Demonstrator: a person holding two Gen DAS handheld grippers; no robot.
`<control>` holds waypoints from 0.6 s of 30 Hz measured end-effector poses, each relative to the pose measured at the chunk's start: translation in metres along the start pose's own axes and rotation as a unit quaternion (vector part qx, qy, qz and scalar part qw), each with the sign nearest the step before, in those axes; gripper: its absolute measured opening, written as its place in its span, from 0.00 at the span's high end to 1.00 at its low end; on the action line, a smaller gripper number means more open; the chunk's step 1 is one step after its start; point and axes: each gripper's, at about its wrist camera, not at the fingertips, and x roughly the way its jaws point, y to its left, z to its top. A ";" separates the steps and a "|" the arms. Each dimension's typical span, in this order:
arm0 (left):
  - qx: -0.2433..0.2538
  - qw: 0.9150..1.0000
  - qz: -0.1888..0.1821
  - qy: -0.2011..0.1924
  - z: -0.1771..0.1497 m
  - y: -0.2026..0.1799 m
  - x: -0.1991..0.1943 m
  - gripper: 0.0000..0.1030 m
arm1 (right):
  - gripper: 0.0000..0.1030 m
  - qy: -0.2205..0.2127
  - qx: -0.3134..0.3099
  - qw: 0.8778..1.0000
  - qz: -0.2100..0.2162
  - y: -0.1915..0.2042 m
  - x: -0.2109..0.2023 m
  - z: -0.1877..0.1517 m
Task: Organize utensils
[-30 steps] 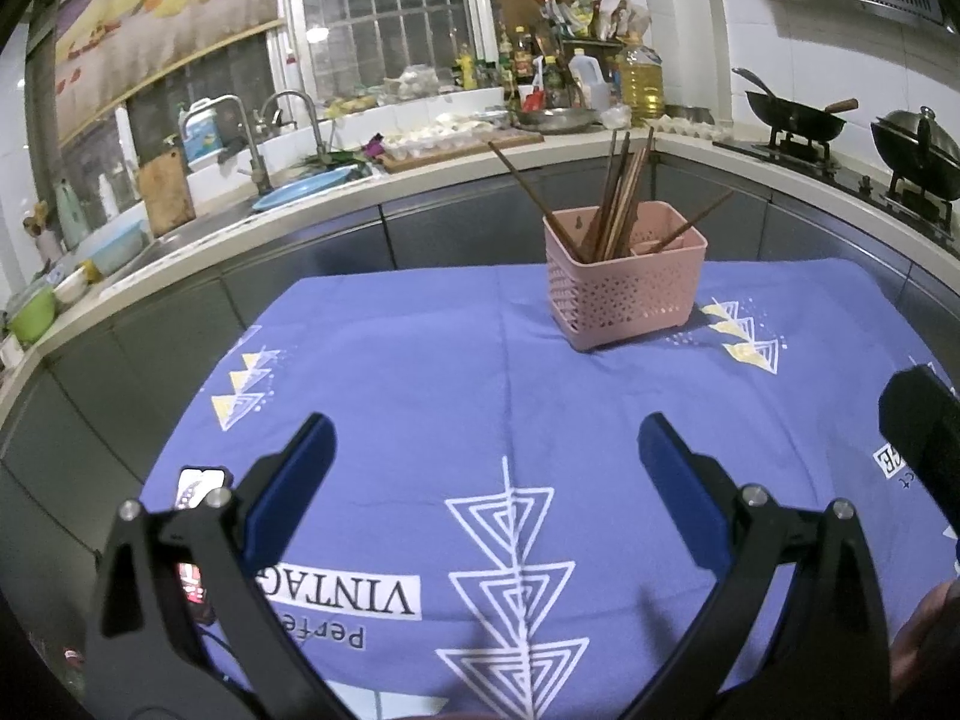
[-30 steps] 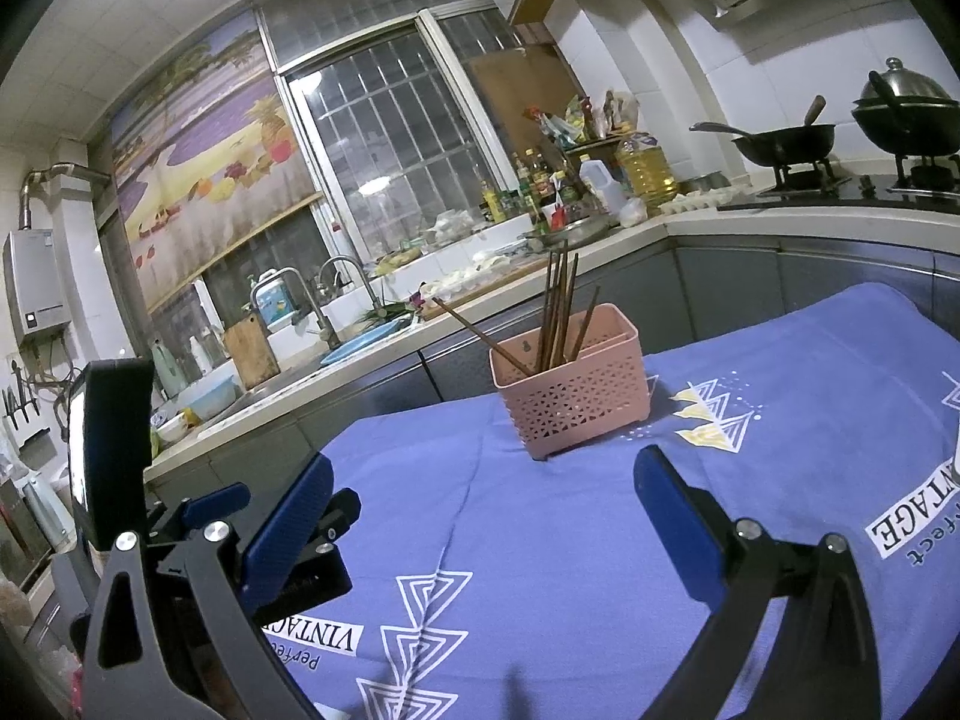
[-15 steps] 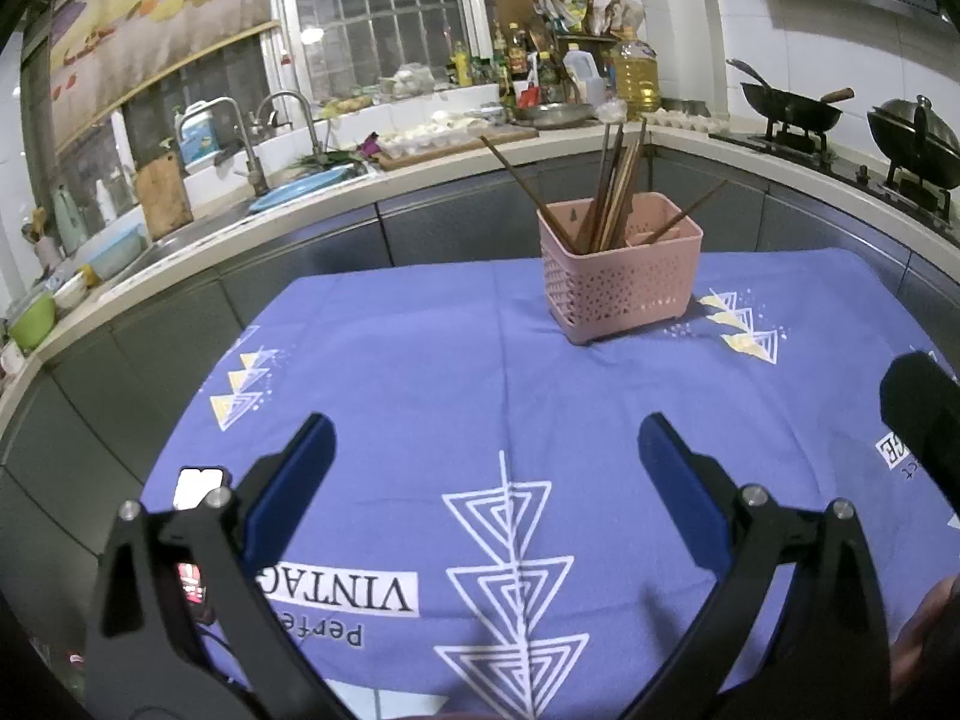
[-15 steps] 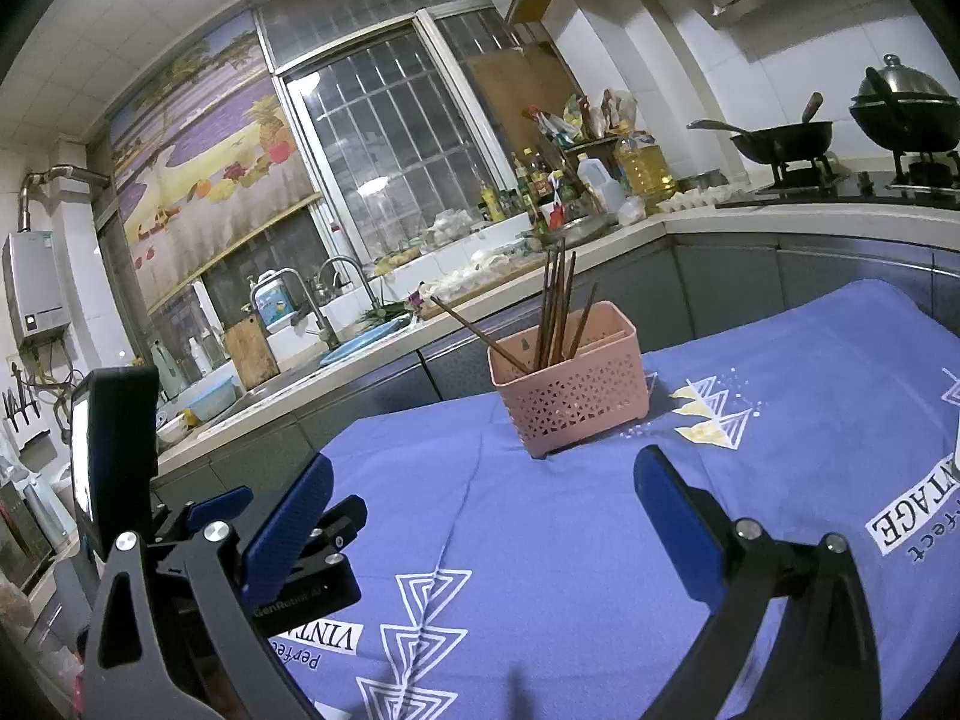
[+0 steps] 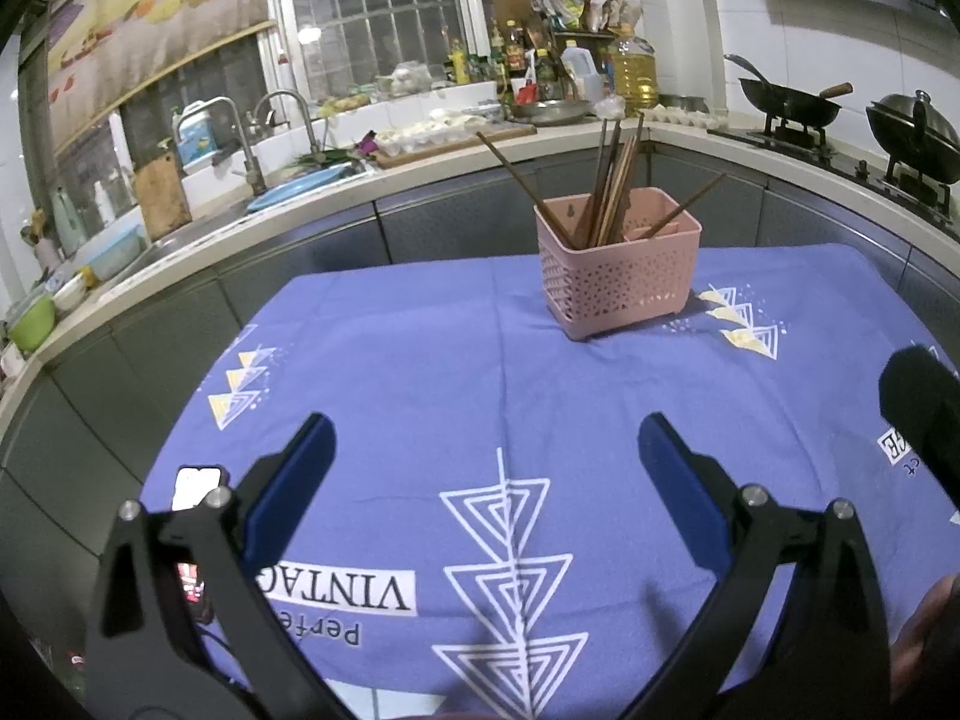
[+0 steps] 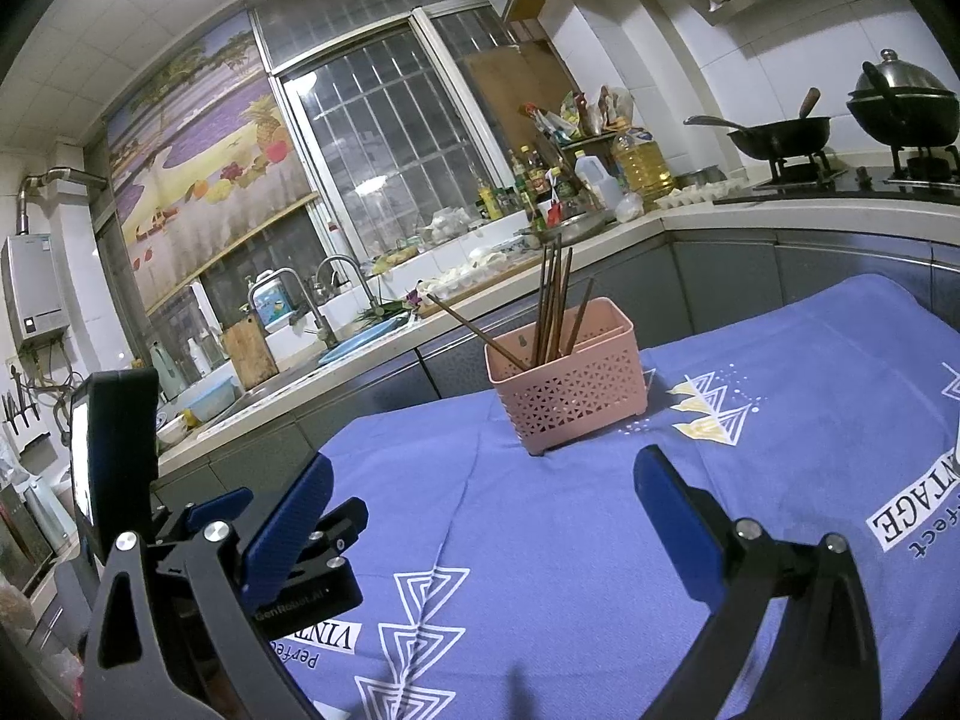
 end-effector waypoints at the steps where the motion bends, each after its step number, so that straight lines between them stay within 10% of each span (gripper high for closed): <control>1: 0.000 1.000 0.001 0.000 0.000 -0.001 0.000 0.06 | 0.04 0.000 0.000 1.000 0.000 0.000 0.000 0.000; 18: -0.001 1.000 -0.007 0.002 -0.001 -0.002 0.002 0.06 | 0.04 0.000 0.001 1.000 -0.001 0.002 -0.001 0.000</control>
